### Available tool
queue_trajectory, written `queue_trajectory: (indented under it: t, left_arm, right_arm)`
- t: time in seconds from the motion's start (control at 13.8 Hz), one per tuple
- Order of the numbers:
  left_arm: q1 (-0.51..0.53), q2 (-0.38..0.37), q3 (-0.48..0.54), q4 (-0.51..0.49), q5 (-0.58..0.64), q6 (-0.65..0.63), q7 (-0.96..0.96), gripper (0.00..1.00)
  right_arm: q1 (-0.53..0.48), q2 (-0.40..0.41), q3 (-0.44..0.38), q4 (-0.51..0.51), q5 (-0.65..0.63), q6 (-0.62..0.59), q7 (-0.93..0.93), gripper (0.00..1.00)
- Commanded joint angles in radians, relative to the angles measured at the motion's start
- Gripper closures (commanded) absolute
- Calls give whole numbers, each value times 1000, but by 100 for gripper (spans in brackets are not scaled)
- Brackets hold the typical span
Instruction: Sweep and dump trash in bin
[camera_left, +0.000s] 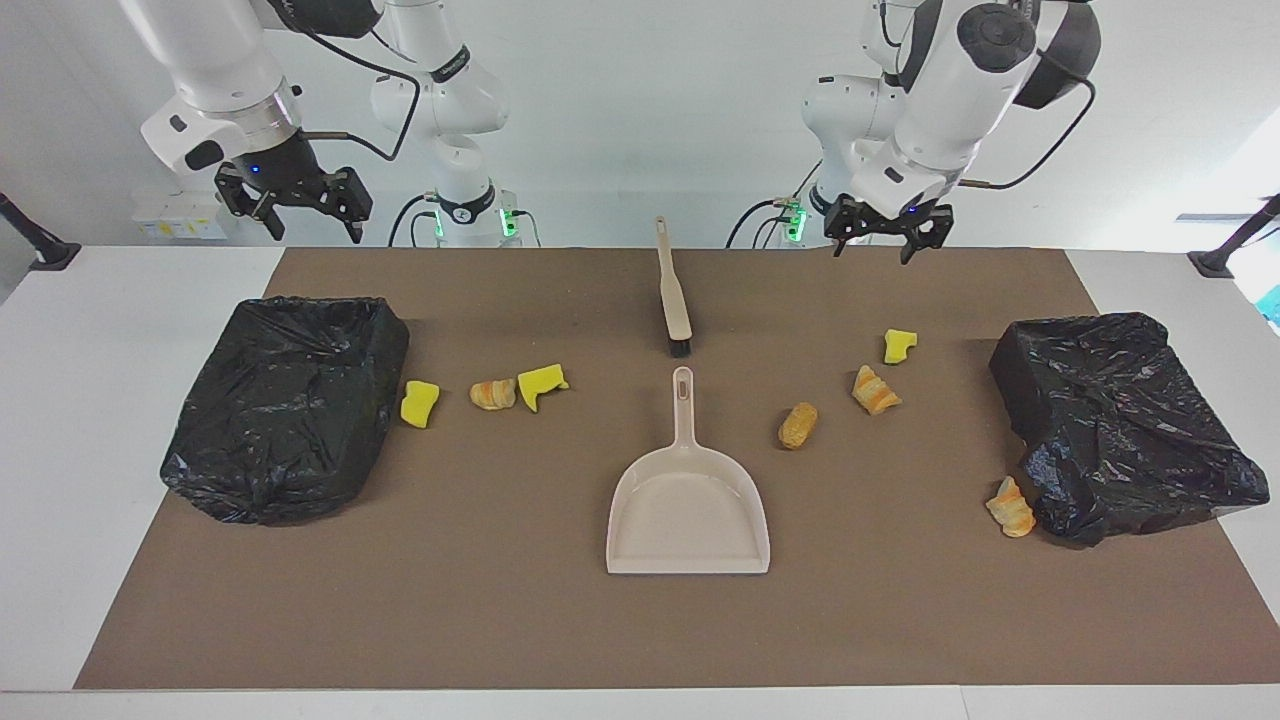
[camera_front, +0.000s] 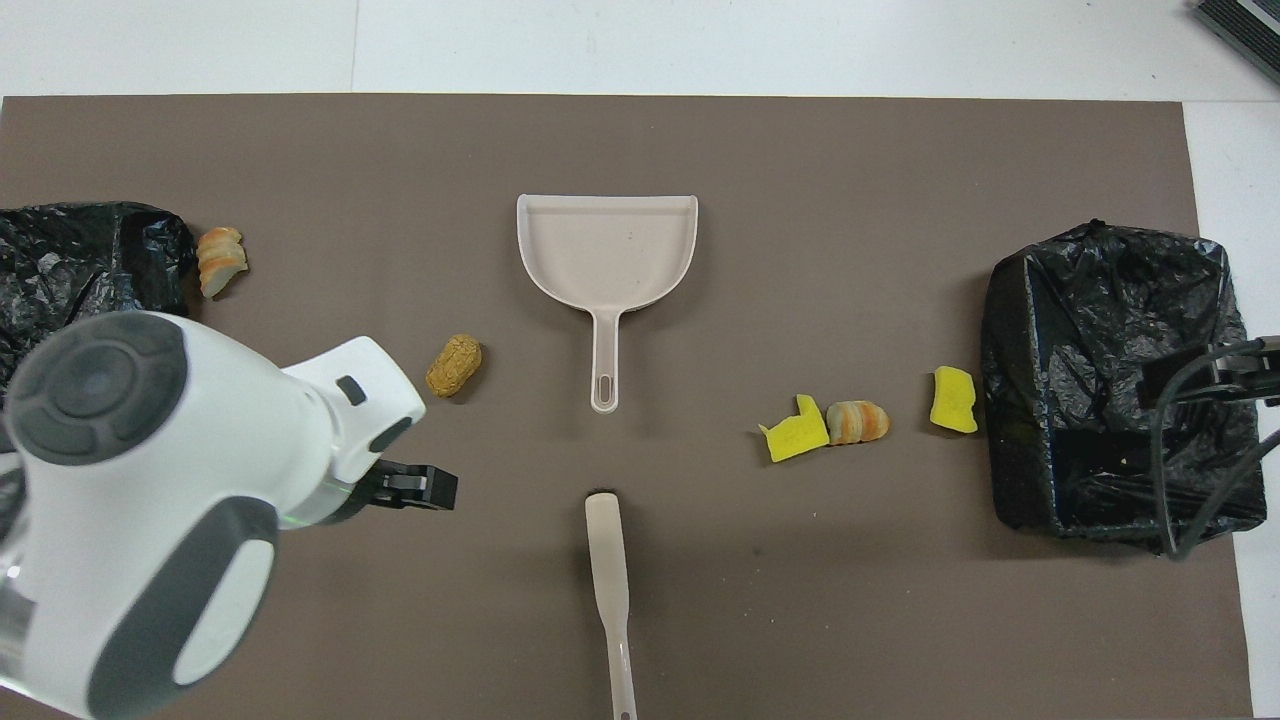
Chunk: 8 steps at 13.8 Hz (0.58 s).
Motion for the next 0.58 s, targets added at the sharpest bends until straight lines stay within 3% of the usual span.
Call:
queue_trajectory:
  t: [0.0,0.29,0.51]
  left_arm:
    - [-117,-35,18,-117,-10,120,-132,0]
    - [-269,-28,18,-220,-16,205,-194,0]
    - [-415,-5,18,-317,-16,363,-415,0]
  right_arm:
    - [21,-32,13,-51,19,82,15,0]
    - [62,-34,18,-157,70,220,23,0]
    - [85,29,18,-215,111,376,23,0]
